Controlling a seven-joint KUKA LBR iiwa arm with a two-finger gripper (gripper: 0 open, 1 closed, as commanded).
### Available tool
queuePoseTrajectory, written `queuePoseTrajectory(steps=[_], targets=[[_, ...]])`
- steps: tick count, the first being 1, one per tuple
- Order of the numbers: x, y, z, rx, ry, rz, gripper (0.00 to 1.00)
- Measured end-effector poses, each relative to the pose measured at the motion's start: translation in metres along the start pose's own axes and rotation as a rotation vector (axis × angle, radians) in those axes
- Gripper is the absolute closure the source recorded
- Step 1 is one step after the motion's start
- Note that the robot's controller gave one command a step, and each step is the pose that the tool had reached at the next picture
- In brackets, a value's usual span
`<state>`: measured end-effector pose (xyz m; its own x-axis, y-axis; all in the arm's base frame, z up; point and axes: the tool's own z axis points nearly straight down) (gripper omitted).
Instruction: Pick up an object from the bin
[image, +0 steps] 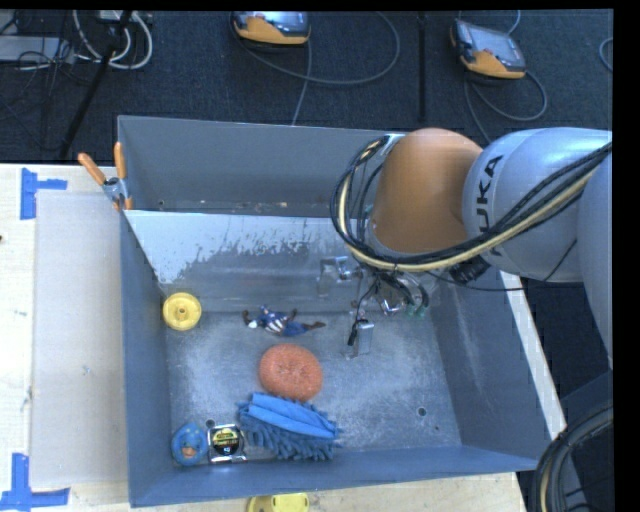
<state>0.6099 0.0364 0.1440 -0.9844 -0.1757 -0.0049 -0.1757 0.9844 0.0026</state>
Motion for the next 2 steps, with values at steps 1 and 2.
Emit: queuePoseTrajectory(steps=[1, 2], targets=[[0.012, 0.007, 0.045, 0.002, 0.005, 0.095, 0.00], [-0.004, 0.041, 0.065, 0.003, 0.002, 0.164, 0.00]])
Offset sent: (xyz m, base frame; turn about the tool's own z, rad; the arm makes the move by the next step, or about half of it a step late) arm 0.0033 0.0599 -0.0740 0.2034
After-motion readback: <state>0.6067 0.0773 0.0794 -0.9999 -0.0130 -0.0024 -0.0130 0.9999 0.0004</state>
